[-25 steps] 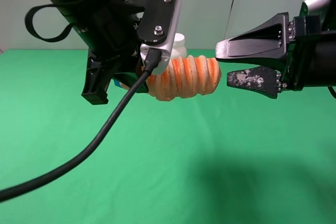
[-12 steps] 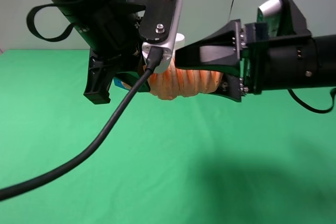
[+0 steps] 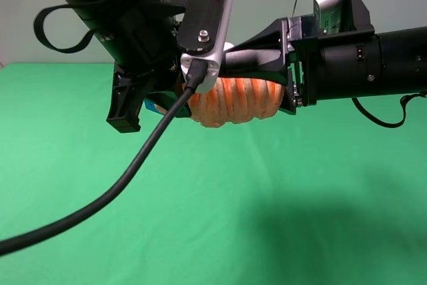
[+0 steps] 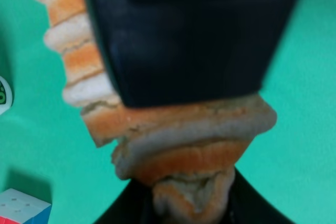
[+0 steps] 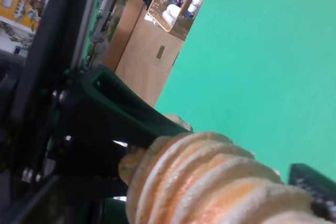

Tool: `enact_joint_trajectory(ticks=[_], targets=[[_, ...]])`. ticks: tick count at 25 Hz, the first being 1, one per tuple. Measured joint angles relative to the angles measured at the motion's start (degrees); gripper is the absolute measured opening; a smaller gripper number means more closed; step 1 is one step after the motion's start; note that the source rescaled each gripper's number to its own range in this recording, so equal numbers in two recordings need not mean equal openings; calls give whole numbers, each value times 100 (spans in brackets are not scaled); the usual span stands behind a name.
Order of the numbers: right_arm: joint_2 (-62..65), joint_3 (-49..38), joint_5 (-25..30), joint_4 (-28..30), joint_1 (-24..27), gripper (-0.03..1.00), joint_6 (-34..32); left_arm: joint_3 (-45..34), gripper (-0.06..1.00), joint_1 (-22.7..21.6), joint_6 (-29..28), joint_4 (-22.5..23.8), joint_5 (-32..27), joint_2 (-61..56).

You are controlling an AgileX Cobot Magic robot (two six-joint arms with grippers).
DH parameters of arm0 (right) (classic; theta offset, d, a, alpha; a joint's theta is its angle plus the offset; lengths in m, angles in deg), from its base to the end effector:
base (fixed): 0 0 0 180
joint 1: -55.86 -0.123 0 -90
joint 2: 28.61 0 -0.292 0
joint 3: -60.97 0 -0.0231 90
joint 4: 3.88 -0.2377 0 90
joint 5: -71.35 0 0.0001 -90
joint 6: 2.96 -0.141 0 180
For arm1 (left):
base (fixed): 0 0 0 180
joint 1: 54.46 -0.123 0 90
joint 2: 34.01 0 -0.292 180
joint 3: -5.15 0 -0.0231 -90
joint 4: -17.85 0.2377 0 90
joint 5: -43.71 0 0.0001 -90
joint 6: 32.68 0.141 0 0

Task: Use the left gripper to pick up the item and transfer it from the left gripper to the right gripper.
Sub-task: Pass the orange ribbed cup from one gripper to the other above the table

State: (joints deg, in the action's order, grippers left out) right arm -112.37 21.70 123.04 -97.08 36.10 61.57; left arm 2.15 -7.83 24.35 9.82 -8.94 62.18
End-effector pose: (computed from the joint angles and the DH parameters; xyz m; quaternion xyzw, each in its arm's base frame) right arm 0.2042 0.1908 0.2607 -0.1464 0.7932 0.5337 0.2541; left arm 0.2197 -0.2553 0.2749 0.7436 0.6197 -0.0421 0.2475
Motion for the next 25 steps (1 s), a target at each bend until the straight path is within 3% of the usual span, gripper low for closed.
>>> enact_joint_trajectory(ticks=[6, 9, 19, 21, 25], targets=[[-11, 0, -28, 94, 0, 44, 19, 0, 0, 0, 0, 0, -5, 0], [-11, 0, -48, 105, 0, 14, 19, 0, 0, 0, 0, 5, -10, 0], [-11, 0, -55, 107, 0, 10, 19, 0, 3, 0, -102, 22, 61, 0], [-11, 0, -55, 107, 0, 8, 19, 0, 16, 0, -145, -10, 61, 0], [-11, 0, -35, 172, 0, 7, 19, 0, 65, 0, -166, -141, 104, 0]])
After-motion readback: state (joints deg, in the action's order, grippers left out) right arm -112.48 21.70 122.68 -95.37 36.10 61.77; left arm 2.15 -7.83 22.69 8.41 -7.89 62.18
